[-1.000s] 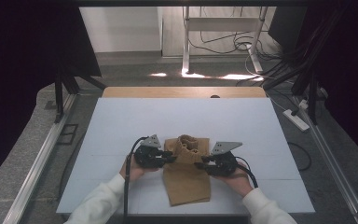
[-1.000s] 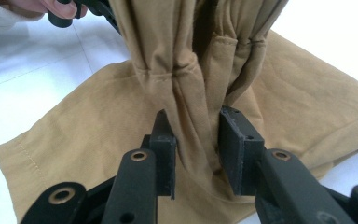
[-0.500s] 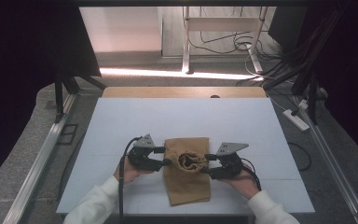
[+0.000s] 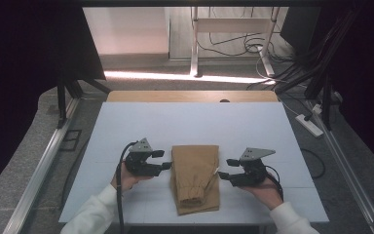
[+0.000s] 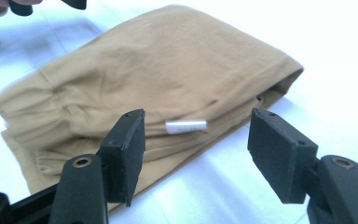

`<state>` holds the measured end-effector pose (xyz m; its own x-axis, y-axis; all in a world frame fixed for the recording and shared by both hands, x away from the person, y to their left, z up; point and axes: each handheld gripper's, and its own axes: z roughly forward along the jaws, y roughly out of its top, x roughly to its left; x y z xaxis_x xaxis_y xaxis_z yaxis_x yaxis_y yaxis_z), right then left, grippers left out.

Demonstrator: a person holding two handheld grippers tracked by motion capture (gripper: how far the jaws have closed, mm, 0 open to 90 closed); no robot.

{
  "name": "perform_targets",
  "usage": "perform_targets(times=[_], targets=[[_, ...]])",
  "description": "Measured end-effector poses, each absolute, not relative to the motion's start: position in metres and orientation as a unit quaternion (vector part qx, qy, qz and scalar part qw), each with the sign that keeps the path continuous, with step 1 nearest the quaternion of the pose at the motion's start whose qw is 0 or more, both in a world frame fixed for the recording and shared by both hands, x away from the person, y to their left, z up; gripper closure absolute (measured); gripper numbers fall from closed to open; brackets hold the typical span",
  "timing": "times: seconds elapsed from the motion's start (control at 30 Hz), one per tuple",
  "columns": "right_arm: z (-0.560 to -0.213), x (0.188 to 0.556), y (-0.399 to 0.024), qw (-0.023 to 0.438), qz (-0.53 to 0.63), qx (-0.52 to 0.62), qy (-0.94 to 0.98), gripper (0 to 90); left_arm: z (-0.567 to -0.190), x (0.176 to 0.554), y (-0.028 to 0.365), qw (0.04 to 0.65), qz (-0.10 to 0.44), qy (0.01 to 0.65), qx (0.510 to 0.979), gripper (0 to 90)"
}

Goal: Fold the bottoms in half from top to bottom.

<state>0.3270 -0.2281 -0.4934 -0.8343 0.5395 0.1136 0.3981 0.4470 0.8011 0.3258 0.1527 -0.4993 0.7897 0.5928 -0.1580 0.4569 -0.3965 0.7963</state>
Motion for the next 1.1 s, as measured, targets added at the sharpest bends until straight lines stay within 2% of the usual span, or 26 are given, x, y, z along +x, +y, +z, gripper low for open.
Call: perform_targets(times=[0.87,1.1], targets=[[-0.500,0.342,-0.216,0.081,0.431,0.293,0.850,35.7,-0.502,0.342,0.150,0.440,0.069,0.351,0.824,35.5],[-0.499,0.349,-0.214,0.089,0.437,0.301,0.843,35.7,-0.505,0.351,0.146,0.419,0.074,0.367,0.827,32.2]])
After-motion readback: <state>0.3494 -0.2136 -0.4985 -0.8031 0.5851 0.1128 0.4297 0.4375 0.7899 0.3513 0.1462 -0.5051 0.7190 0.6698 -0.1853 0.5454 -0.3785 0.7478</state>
